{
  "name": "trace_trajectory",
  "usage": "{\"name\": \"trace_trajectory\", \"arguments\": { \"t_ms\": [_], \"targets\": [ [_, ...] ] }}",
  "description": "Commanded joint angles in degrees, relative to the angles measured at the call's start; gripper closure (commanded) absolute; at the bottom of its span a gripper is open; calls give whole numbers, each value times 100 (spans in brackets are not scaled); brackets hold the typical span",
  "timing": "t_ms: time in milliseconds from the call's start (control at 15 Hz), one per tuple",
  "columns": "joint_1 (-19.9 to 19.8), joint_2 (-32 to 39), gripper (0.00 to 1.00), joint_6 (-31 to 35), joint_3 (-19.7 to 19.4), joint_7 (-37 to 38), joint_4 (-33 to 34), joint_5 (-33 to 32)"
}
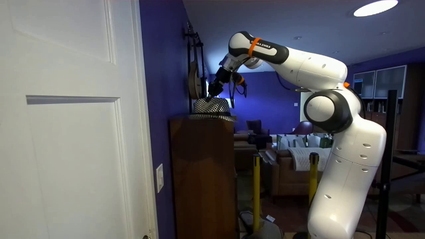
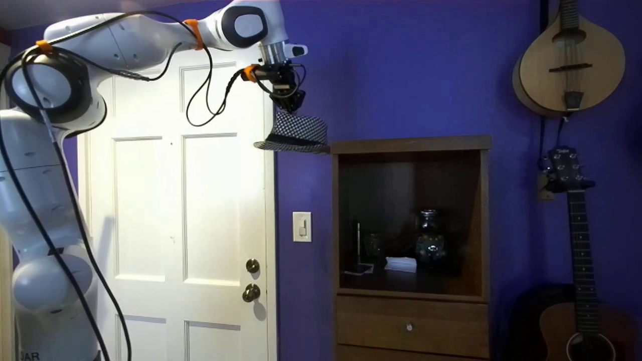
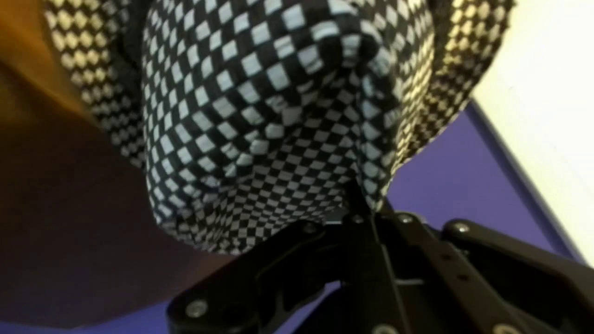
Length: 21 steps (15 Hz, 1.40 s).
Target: Take the hat off of the top of the cabinet and hang it on the door
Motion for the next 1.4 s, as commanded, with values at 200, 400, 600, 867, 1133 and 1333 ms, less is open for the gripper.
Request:
{"name": "trace_trajectory", "arguments": {
  "t_ms": [200, 400, 600, 867, 1133, 1333],
  "targets": [
    [249, -1248, 99, -24, 376, 1490, -1487, -306],
    [276, -1570, 99, 45, 562, 2152, -2103, -710],
    [283, -1736, 99, 174, 704, 2809, -2761, -827],
    [274, -1815, 99, 908, 935, 3627, -3538, -802],
    [370, -1546, 96, 776, 836, 3491, -3336, -771],
    [366, -1616, 96, 792, 839, 3503, -3378, -771]
  ]
}}
